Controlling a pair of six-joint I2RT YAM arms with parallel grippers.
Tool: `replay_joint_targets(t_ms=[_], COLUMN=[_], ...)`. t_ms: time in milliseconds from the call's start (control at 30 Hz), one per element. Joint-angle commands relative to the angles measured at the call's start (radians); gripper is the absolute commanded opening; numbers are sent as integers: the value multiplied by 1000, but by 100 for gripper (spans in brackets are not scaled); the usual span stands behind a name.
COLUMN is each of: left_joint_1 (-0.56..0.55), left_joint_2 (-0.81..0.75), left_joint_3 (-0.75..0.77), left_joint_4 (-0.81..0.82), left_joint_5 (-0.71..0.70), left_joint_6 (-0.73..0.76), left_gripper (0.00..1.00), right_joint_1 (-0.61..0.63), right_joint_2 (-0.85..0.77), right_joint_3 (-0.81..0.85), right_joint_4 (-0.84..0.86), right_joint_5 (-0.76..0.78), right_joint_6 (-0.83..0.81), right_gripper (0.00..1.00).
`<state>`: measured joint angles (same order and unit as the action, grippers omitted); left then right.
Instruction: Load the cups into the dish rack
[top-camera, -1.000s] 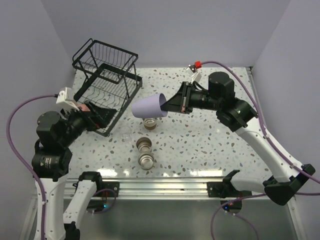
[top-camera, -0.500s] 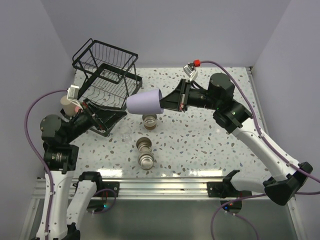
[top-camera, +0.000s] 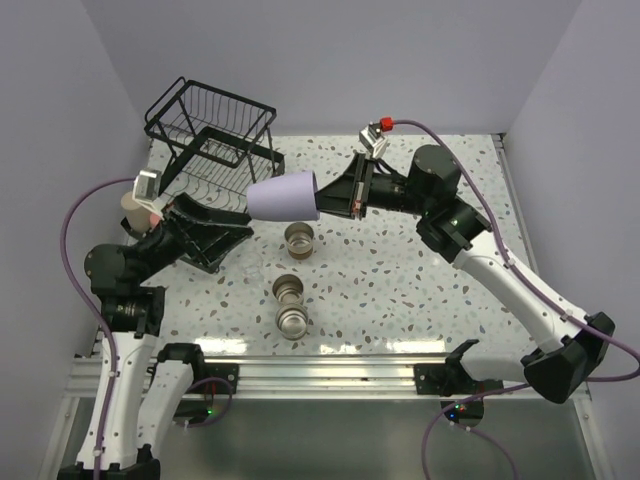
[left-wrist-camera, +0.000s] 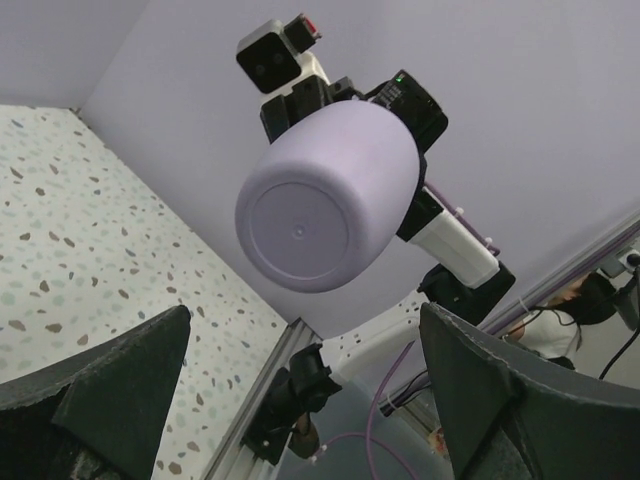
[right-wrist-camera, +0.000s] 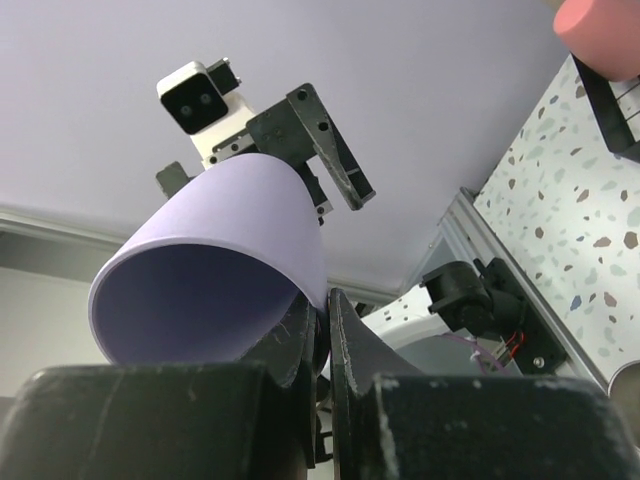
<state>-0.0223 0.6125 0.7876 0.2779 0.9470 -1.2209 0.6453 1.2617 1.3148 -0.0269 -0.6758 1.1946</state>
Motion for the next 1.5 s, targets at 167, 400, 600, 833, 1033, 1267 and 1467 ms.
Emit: replay_joint_targets(t_ms=[167,400,600,833,1033,1267,1467], left_joint_1=[-4,-4,-2,-4,-4,-2,2], left_joint_2=[38,66,99,128,141,205,289], left_joint_3=[-14,-19,-13,9,35,196,298], left_joint_4=[211,254,297,307,238,-172,-474], left_joint_5=[35,36,64,90,88,69,-23], left_joint_6=[-109,-127,-158,-160,-115,194,407], left_gripper=[100,100,90,43,11,0,0], right_joint_1=[45,63,68,68,68,56,48], right_joint_2=[8,34,64,94,88,25,-57], right_joint_3=[-45,-29,-12,17,32,116,147], right_joint_4=[122,124,128,136,59,-371,-720], right_joint_5=[-28,-28,-21,5,18,157,409], right_joint_6=[56,54,40,31,-16,-297,-492], right_gripper=[0,0,0,0,13,95,98])
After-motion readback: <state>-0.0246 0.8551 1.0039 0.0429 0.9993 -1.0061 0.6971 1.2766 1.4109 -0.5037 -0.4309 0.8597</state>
